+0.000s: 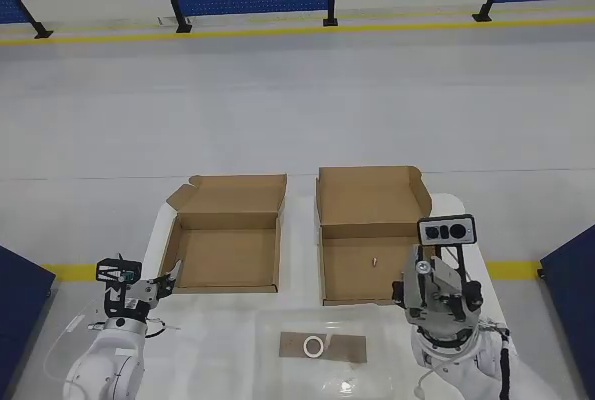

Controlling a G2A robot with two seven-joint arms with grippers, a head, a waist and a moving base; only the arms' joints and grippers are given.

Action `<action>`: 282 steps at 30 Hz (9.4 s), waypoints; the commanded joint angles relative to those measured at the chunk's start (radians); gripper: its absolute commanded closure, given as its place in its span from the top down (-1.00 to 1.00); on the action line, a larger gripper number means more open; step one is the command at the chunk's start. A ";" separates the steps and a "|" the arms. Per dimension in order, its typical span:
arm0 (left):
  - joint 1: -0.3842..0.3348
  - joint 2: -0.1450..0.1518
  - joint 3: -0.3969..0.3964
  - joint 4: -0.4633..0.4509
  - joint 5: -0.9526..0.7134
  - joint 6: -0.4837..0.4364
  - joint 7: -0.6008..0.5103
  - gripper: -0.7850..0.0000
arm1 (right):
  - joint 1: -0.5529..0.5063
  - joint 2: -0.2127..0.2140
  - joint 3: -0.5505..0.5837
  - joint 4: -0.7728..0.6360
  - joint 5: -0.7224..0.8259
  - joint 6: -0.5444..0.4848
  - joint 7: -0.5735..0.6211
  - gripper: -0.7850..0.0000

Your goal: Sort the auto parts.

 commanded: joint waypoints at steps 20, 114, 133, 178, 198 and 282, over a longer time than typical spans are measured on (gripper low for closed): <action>0.000 0.000 0.000 0.000 0.000 0.000 0.000 1.00 | -0.032 -0.050 0.068 0.024 -0.024 0.102 0.014 -1.00; 0.000 0.000 0.000 0.000 0.000 0.000 0.000 1.00 | -0.119 -0.157 0.181 -0.034 -0.126 0.159 -0.002 -1.00; 0.000 0.000 0.000 0.000 0.000 0.000 0.000 1.00 | -0.236 -0.149 0.341 0.009 -0.258 0.180 -0.012 -1.00; 0.000 0.000 0.000 0.000 0.000 0.000 0.000 1.00 | -0.576 -0.127 0.858 0.051 -1.255 0.305 -0.136 -1.00; 0.000 0.000 0.000 0.000 0.000 0.000 0.000 1.00 | -0.317 -0.114 0.606 0.048 -1.919 0.730 0.005 -1.00; 0.000 0.000 0.000 0.000 0.000 0.000 0.000 1.00 | 0.783 -0.398 -0.273 1.375 -2.158 0.853 0.366 -1.00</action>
